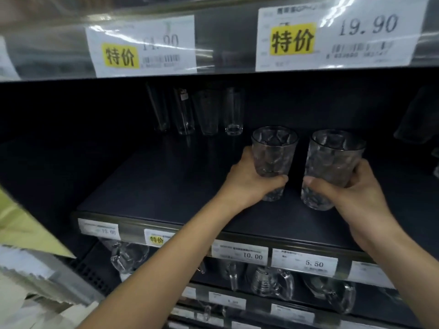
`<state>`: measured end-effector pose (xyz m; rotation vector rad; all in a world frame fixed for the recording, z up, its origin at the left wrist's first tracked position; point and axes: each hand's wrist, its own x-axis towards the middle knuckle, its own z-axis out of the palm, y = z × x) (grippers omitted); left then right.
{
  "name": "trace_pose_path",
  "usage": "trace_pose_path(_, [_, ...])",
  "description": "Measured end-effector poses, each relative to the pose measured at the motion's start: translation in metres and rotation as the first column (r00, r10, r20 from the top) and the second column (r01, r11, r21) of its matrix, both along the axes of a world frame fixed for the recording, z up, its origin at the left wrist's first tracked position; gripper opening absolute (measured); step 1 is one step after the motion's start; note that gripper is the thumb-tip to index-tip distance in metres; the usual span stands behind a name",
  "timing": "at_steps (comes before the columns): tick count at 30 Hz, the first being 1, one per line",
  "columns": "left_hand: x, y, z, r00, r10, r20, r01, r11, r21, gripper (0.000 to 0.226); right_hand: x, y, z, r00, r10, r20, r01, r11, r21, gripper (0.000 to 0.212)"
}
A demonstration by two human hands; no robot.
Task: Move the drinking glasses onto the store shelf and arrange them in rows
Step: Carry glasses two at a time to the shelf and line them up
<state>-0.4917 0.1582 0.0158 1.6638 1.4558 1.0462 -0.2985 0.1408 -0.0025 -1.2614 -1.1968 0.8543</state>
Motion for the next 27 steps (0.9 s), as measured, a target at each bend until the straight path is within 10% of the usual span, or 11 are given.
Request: trace_pose_path(27, [0.008,0.058,-0.020,0.996,-0.044,0.080,0.036,0.995,0.095,0.069,0.013,0.048,0.003,0.973,-0.064,0.222,0.076,0.996,-0.045,0.079])
